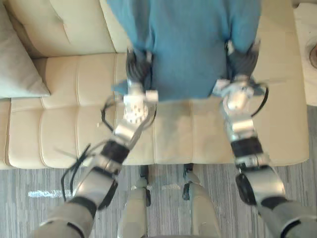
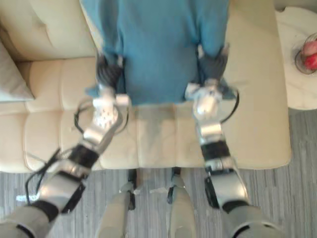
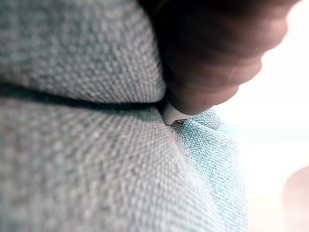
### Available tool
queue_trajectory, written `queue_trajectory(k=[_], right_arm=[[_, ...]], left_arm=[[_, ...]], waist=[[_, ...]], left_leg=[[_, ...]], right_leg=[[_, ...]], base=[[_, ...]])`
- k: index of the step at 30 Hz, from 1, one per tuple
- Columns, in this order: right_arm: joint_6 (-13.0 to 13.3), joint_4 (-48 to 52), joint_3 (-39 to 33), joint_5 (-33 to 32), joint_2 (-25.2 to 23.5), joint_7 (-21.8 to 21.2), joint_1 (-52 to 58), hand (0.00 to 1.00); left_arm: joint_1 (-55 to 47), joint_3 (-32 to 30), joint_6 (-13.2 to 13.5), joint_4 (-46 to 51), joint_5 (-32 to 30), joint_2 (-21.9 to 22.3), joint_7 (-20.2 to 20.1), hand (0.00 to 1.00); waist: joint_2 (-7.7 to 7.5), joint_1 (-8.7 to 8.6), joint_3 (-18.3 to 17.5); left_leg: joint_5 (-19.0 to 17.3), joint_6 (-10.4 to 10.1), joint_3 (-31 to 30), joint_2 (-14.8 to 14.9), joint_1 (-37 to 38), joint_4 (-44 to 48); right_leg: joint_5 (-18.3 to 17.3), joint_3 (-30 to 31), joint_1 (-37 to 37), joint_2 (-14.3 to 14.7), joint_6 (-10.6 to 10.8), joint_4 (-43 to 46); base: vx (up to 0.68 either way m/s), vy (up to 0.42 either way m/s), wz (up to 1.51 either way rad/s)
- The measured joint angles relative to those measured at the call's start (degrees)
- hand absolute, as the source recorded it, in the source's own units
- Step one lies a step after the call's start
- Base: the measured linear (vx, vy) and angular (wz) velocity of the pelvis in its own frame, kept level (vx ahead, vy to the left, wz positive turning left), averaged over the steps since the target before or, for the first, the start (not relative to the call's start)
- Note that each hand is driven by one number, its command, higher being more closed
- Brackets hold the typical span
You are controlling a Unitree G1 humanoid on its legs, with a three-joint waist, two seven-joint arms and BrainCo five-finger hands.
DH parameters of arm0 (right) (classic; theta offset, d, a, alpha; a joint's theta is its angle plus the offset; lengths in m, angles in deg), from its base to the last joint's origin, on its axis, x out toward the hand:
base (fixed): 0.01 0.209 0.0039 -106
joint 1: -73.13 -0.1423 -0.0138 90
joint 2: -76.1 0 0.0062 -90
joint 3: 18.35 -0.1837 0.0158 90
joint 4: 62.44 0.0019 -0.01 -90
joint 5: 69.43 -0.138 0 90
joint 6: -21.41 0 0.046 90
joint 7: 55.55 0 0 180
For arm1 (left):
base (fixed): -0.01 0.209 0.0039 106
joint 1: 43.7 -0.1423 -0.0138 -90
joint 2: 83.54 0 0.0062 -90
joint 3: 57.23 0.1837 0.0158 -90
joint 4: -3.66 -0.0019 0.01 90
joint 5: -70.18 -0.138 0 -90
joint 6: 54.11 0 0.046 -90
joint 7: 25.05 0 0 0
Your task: Pick up cushions and gather them together orderly.
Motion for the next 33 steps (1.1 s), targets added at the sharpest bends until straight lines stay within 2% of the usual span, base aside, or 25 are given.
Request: queue_trajectory(k=[1, 5, 8, 9, 15, 16, 21, 25, 28, 29, 33], right_arm=[[-0.1, -2.7, -0.4, 0.0, 0.1, 0.7, -4.2, 0.0], [-0.9, -15.3, -0.3, 0.0, 1.8, 1.8, -17.8, 0.0], [-1.6, -22.7, -0.4, -0.8, 2.3, 1.1, -25.2, 0.0], [-1.8, -24.8, -0.5, -2.6, 2.6, 0.4, -27.1, 0.0], [-2.2, -26.8, -4.0, -11.1, 2.6, -2.6, -28.1, 0.0], [-2.6, -26.8, -4.5, -12.8, 2.2, -3.4, -27.9, 0.0], [-2.8, -24.1, -4.6, -16.0, -1.4, -5.6, -22.2, 0.0], [-2.1, -17.4, -4.6, -17.0, -3.4, -6.5, -17.2, 0.0], [-1.7, -13.6, -4.8, -17.0, -3.6, -7.3, -13.6, 0.0], [-1.7, -11.3, -4.8, -17.0, -3.6, -7.4, -12.0, 0.0], [-1.2, -2.6, -4.9, -16.7, -2.1, -7.8, -6.8, 0.0]], left_arm=[[3.7, -1.3, 0.0, -2.2, -0.5, 0.0, 0.5, 0.0], [16.0, -5.7, 0.1, -13.6, -1.2, -1.1, 1.6, 0.0], [21.6, -7.6, 0.1, -20.6, -0.2, -2.2, 1.0, 0.0], [23.7, -7.7, 0.1, -23.5, 0.9, -2.4, 0.6, 0.0], [25.8, -10.4, 0.0, -27.5, 4.6, -1.4, -5.4, 0.0], [25.8, -12.1, -0.1, -28.2, 5.4, -0.6, -6.6, 0.0], [22.9, -16.9, -0.2, -28.4, 6.3, 2.0, -9.2, 0.0], [18.0, -19.7, 1.0, -23.5, 8.8, 2.4, -10.4, 0.0], [15.1, -20.5, 1.4, -22.1, 9.9, 2.6, -11.4, 0.0], [14.5, -20.7, 1.4, -21.6, 9.9, 2.4, -11.4, 0.0], [11.1, -21.0, 1.5, -17.1, 11.9, 0.9, -11.6, 0.0]], waist=[[0.16, -0.05, 0.9], [0.54, -0.48, 2.4], [0.61, -0.68, 2.9], [0.78, -0.63, 4.1], [0.93, -0.69, 4.5], [0.86, -0.64, 5.8], [0.8, -0.53, 6.2], [0.76, -0.35, 6.3], [0.75, -0.1, 6.3], [0.28, 0.0, 6.5], [0.06, -0.15, 6.7]], left_leg=[[0.4, -0.1, -0.5, 0.0, -1.0, 0.0], [1.8, -0.1, -2.4, -0.4, -5.5, -0.2], [2.5, 0.0, -2.8, -1.0, -8.6, -0.2], [2.6, 0.1, -3.0, -1.2, -9.0, -0.2], [3.4, 0.3, -3.0, -2.0, -14.5, -0.1], [3.4, 0.3, -2.8, -1.9, -14.6, 0.0], [3.4, 0.3, -1.2, -1.1, -15.8, 0.0], [3.1, -0.1, 0.5, 0.5, -15.9, 0.4], [1.2, -0.7, 1.3, 1.8, -17.0, 4.1], [0.6, -0.8, 1.8, 2.2, -17.1, 5.4], [0.2, -0.9, 2.6, 3.2, -17.6, 7.3]], right_leg=[[0.3, -0.3, -0.9, 0.0, -0.2, 0.0], [1.1, -1.9, -4.5, -0.3, -0.4, -0.2], [1.7, -2.0, -7.3, -0.7, -0.3, -0.3], [1.8, -2.2, -7.4, -0.9, -0.2, -0.4], [2.1, -2.6, -12.7, -2.0, 0.2, -0.1], [2.1, -2.6, -12.9, -1.9, 0.2, 0.0], [2.1, -1.5, -15.2, -1.6, 0.2, 1.4], [2.0, 0.4, -16.5, -0.4, 0.3, 3.8], [1.0, 1.2, -16.6, 0.6, 0.4, 5.2], [0.2, 1.7, -16.6, 0.9, 0.2, 5.9], [-0.5, 2.2, -16.6, 1.7, 0.1, 6.6]], base=[[-0.07, -0.025, 0.14], [-0.06, -0.018, 0.21], [-0.04, 0.003, 0.13], [-0.02, 0.0, 0.13], [-0.01, 0.008, 0.1], [0.0, -0.015, -0.04], [0.01, -0.02, -0.1], [0.0, -0.029, -0.13], [-0.02, -0.041, -0.1], [-0.02, -0.039, -0.09], [-0.02, -0.048, -0.07]])
